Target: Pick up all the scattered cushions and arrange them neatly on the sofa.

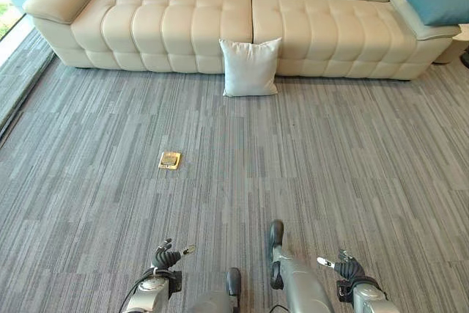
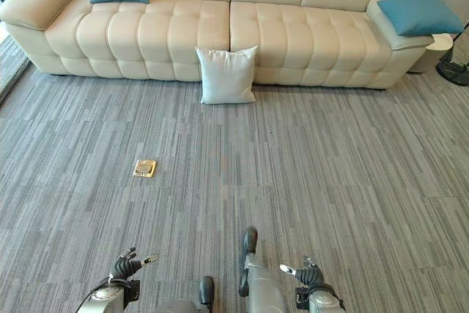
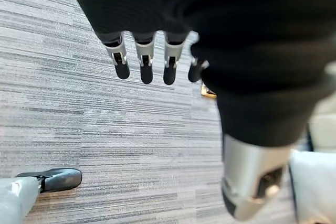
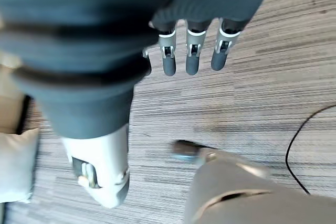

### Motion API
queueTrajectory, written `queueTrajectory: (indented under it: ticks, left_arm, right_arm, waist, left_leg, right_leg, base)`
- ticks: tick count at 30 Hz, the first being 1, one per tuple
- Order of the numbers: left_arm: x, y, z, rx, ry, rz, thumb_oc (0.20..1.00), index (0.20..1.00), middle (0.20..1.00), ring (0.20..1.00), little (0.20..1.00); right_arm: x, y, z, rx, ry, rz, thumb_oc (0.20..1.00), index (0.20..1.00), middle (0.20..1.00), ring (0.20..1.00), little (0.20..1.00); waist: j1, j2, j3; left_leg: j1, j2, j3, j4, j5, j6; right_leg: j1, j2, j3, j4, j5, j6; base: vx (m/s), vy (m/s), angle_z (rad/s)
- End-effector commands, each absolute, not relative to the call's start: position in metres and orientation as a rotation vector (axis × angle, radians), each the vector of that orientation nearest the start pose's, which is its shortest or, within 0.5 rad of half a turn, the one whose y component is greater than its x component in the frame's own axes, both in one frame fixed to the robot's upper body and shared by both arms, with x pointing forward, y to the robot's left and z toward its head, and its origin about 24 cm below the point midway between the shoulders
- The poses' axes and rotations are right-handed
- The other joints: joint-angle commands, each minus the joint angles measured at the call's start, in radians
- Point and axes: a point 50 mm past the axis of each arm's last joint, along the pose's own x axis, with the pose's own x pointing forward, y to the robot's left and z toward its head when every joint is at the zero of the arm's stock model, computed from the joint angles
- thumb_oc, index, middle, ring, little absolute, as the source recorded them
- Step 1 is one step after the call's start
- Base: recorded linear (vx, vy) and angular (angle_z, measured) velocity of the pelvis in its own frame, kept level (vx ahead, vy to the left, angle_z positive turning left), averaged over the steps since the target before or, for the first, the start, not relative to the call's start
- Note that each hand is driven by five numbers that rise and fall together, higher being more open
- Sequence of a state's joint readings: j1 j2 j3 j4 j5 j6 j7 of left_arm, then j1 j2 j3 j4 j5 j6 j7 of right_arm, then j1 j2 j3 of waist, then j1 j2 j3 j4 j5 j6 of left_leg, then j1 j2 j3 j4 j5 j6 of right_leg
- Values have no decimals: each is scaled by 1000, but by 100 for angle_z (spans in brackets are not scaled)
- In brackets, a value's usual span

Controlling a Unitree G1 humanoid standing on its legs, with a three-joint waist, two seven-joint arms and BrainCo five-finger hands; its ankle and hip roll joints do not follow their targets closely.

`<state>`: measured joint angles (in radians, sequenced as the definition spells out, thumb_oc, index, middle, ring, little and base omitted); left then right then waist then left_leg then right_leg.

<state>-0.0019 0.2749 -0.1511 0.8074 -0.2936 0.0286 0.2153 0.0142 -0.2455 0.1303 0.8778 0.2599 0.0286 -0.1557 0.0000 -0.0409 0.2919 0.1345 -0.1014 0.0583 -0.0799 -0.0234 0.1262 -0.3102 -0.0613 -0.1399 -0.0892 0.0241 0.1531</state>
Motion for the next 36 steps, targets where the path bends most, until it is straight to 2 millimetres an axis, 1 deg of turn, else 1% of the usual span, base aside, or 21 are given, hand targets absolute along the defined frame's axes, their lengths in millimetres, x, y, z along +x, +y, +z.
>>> queueTrajectory:
  ticks: [1, 3, 5, 8, 10, 11, 12, 13, 14, 15, 16, 18, 20, 21, 22, 24, 27, 29, 30, 33, 36]
  left_arm:
    - [183, 237, -104, 163, 744, 277, 1000, 1000, 1000, 1000, 1000]
    - [180, 235, -107, 161, 759, 271, 1000, 1000, 1000, 1000, 1000]
    - [176, 232, -109, 147, 772, 274, 1000, 1000, 1000, 1000, 1000]
    - [172, 230, -111, 133, 780, 272, 1000, 1000, 1000, 1000, 1000]
    - [170, 228, -112, 130, 788, 261, 1000, 1000, 1000, 1000, 1000]
    - [175, 226, -110, 127, 773, 250, 1000, 1000, 1000, 1000, 1000]
    - [178, 225, -110, 133, 771, 237, 1000, 1000, 1000, 1000, 1000]
    - [179, 225, -109, 137, 770, 232, 1000, 1000, 1000, 1000, 1000]
    - [179, 226, -109, 144, 770, 233, 1000, 1000, 1000, 1000, 1000]
    - [179, 226, -109, 144, 770, 233, 1000, 1000, 1000, 1000, 1000]
    - [176, 227, -110, 148, 781, 234, 1000, 1000, 1000, 1000, 1000]
    - [172, 230, -112, 156, 795, 240, 1000, 1000, 1000, 1000, 1000]
    - [169, 231, -114, 157, 808, 241, 1000, 1000, 1000, 1000, 1000]
    - [165, 232, -115, 160, 820, 248, 1000, 1000, 1000, 1000, 1000]
    - [159, 232, -118, 163, 842, 247, 1000, 1000, 1000, 1000, 1000]
    - [156, 233, -120, 179, 859, 246, 1000, 1000, 1000, 1000, 1000]
    - [150, 237, -123, 193, 885, 259, 1000, 1000, 1000, 1000, 1000]
    - [145, 240, -124, 188, 898, 274, 1000, 1000, 1000, 1000, 1000]
    - [145, 240, -124, 188, 898, 274, 1000, 1000, 1000, 1000, 1000]
    - [147, 243, -124, 201, 898, 276, 1000, 1000, 1000, 1000, 1000]
    - [156, 244, -119, 203, 867, 279, 1000, 1000, 1000, 1000, 1000]
  right_arm:
    - [163, -243, -121, -130, 864, -296, 1000, 1000, 1000, 1000, 1000]
    - [159, -244, -123, -133, 879, -295, 1000, 1000, 1000, 1000, 1000]
    - [157, -250, -122, -134, 878, -310, 1000, 1000, 1000, 1000, 1000]
    - [155, -254, -120, -135, 875, -313, 1000, 1000, 1000, 1000, 1000]
    - [155, -258, -119, -124, 867, -324, 1000, 1000, 1000, 1000, 1000]
    - [156, -260, -118, -118, 859, -330, 1000, 1000, 1000, 1000, 1000]
    - [157, -262, -117, -125, 857, -332, 1000, 1000, 1000, 1000, 1000]
    - [159, -264, -116, -133, 856, -333, 1000, 1000, 1000, 1000, 1000]
    - [159, -265, -116, -139, 860, -335, 1000, 1000, 1000, 1000, 1000]
    - [159, -265, -116, -139, 860, -335, 1000, 1000, 1000, 1000, 1000]
    - [159, -266, -116, -134, 864, -340, 1000, 1000, 1000, 1000, 1000]
    - [158, -266, -117, -136, 870, -339, 1000, 1000, 1000, 1000, 1000]
    - [157, -266, -117, -138, 877, -340, 1000, 1000, 1000, 1000, 1000]
    - [157, -264, -118, -147, 879, -331, 1000, 1000, 1000, 1000, 1000]
    - [155, -263, -119, -166, 890, -317, 1000, 1000, 1000, 1000, 1000]
    - [154, -260, -120, -185, 893, -295, 1000, 1000, 1000, 1000, 1000]
    - [156, -256, -121, -202, 900, -268, 1000, 1000, 1000, 1000, 1000]
    - [157, -251, -122, -208, 904, -240, 1000, 1000, 1000, 1000, 1000]
    - [157, -251, -122, -208, 905, -240, 1000, 1000, 1000, 1000, 1000]
    - [158, -245, -123, -192, 902, -220, 1000, 1000, 1000, 1000, 1000]
    - [165, -242, -121, -199, 880, -206, 1000, 1000, 1000, 1000, 1000]
  waist:
    - [-7, 6, -20]
    - [-8, 8, -36]
    - [-22, 28, -67]
    - [-33, 47, -79]
    - [-38, 56, -84]
    - [-45, 57, -74]
    - [-38, 46, -56]
    - [-35, 40, -46]
    - [-31, 35, -40]
    - [-30, 36, -39]
    - [-23, 23, -34]
    - [-14, 5, -29]
    - [-10, -1, -27]
    - [-8, -3, -29]
    - [-8, 7, -34]
    - [-11, 20, -38]
    - [-9, 24, -51]
    - [0, 16, -86]
    - [0, 16, -86]
    - [3, 0, -104]
    - [-5, -3, -77]
  left_leg:
    - [137, 30, -18, -7, -146, -117]
    - [152, 36, -23, -7, -154, -120]
    - [179, 70, -31, 12, -112, -141]
    - [173, 92, -42, 93, -57, -175]
    - [130, 104, -35, 228, 27, -220]
    - [76, 115, -15, 378, 112, -264]
    - [-1, 115, 0, 531, 148, -283]
    - [-29, 119, 13, 589, 142, -275]
    - [-49, 128, 32, 607, 122, -257]
    - [-48, 129, 34, 609, 121, -257]
    - [-109, 126, 55, 581, 68, -225]
    - [-178, 114, 69, 530, 1, -192]
    - [-192, 108, 72, 490, -23, -178]
    - [-214, 91, 55, 362, -45, -163]
    - [-211, 83, 20, 159, 25, -169]
    - [-227, 77, -6, 11, 114, -186]
    - [-260, 66, -4, -7, 138, -209]
    - [-228, 53, -9, -7, 133, -177]
    - [-228, 53, -9, -7, 133, -177]
    - [-166, 34, 17, -7, 82, -126]
    - [-105, 10, 50, -7, 29, -85]
  right_leg:
    - [92, 24, -58, 2, 79, 24]
    - [109, 22, -74, 2, 77, 16]
    - [154, 49, -81, 2, 92, -14]
    - [184, 63, -93, 19, 61, -39]
    - [221, 71, -101, 27, 22, -64]
    - [272, 79, -104, 31, -16, -91]
    - [317, 77, -102, 27, -43, -115]
    - [333, 75, -103, 31, -53, -122]
    - [347, 75, -98, 34, -64, -129]
    - [347, 76, -97, 35, -65, -129]
    - [376, 66, -90, 30, -74, -131]
    - [404, 55, -82, 22, -84, -128]
    - [417, 51, -77, 23, -93, -125]
    - [433, 47, -75, 29, -112, -123]
    - [457, 56, -78, 35, -131, -124]
    - [484, 71, -80, 33, -147, -128]
    - [528, 81, -56, 35, -166, -121]
    - [558, 65, -26, 49, -190, -102]
    - [558, 65, -26, 49, -190, -102]
    - [489, 17, -3, 283, -174, -59]
    - [353, -48, -20, 588, -19, -18]
  base:
    - [295, -101, 15]
    - [412, -139, 22]
    - [705, -272, 20]
    - [338, -147, 31]
    - [473, -257, 5]
    - [594, -389, 14]
    - [563, -398, 19]
    - [393, -294, 13]
    - [189, -141, -6]
    - [262, -167, -25]
    - [255, -144, -24]
    - [261, -136, -24]
    - [212, -42, -22]
    - [465, -18, -36]
    - [493, 10, -37]
    - [386, 40, -18]
    - [441, 109, 40]
    - [533, 197, -10]
    - [474, 214, -60]
    - [445, 244, -32]
    - [223, 232, -14]
